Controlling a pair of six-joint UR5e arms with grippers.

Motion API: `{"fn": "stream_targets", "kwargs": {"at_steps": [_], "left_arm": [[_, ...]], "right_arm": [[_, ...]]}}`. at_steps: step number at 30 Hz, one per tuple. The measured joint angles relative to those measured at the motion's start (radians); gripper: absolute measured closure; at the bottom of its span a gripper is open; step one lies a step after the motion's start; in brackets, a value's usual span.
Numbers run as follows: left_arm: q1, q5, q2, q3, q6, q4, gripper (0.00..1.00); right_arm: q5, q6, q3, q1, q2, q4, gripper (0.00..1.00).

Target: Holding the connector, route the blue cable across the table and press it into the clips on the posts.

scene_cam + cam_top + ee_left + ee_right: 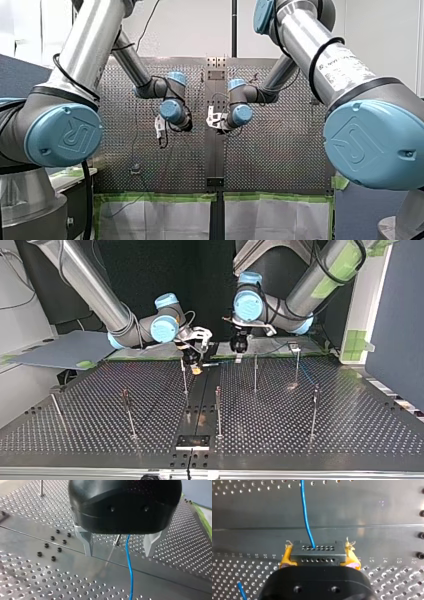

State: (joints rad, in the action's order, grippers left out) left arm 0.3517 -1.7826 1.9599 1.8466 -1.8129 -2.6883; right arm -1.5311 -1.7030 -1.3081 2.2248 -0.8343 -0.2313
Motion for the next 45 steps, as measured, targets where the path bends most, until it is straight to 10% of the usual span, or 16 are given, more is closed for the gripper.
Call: {"fn": "stream_targets", "kwargs": {"at_steps": [27,36,40,45], "left_arm": [[-0.009,-0.025,0.199,-0.129,-0.031,0.009,0.01],[0.001,-0.059,0.205,-0.130,-0.020,0.019,0.49],[0.005,-0.070,0.205,-0.130,-0.019,0.023,1.00],[0.008,-0.072,0.204,-0.130,-0.028,0.039,1.00]], "right_arm": [[0.000,0.000,0.002,-0.009,0.000,-0.001,1.00],[0.000,0.000,0.003,-0.011,0.000,-0.002,1.00],[0.000,0.000,0.004,-0.012,0.000,-0.002,1.00],[0.000,0.000,0.005,-0.012,-0.001,-0.002,1.00]]}}
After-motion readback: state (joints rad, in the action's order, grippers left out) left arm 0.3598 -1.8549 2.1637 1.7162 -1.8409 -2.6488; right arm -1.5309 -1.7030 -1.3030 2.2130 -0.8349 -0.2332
